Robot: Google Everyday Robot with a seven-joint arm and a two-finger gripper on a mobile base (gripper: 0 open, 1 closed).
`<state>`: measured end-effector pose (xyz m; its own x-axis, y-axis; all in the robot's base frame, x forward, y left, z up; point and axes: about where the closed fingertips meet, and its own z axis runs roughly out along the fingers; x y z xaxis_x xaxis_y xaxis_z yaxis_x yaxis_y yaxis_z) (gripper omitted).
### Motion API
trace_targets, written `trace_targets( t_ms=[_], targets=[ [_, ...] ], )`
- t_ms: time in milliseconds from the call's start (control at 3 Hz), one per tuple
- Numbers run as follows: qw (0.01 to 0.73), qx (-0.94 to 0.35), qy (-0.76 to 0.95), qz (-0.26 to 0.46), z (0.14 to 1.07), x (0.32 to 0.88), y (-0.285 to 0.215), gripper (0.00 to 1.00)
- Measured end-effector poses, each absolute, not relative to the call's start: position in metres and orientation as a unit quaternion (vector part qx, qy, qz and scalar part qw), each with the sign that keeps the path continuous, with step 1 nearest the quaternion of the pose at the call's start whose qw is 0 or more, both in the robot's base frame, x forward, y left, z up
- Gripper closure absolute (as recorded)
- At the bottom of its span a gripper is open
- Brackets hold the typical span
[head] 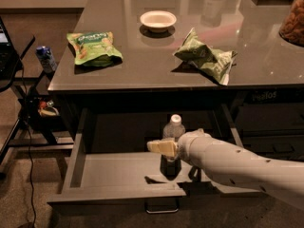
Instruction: Place blue plastic bottle into top drawer
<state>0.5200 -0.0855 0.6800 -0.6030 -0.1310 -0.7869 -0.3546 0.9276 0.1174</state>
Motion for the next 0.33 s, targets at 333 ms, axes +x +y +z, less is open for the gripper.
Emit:
trace_targets(
  t_ms=[333],
  targets=[
    [0.424, -0.137, 0.885, 0.132, 0.68, 0.52, -0.0855, 0.0]
  ],
)
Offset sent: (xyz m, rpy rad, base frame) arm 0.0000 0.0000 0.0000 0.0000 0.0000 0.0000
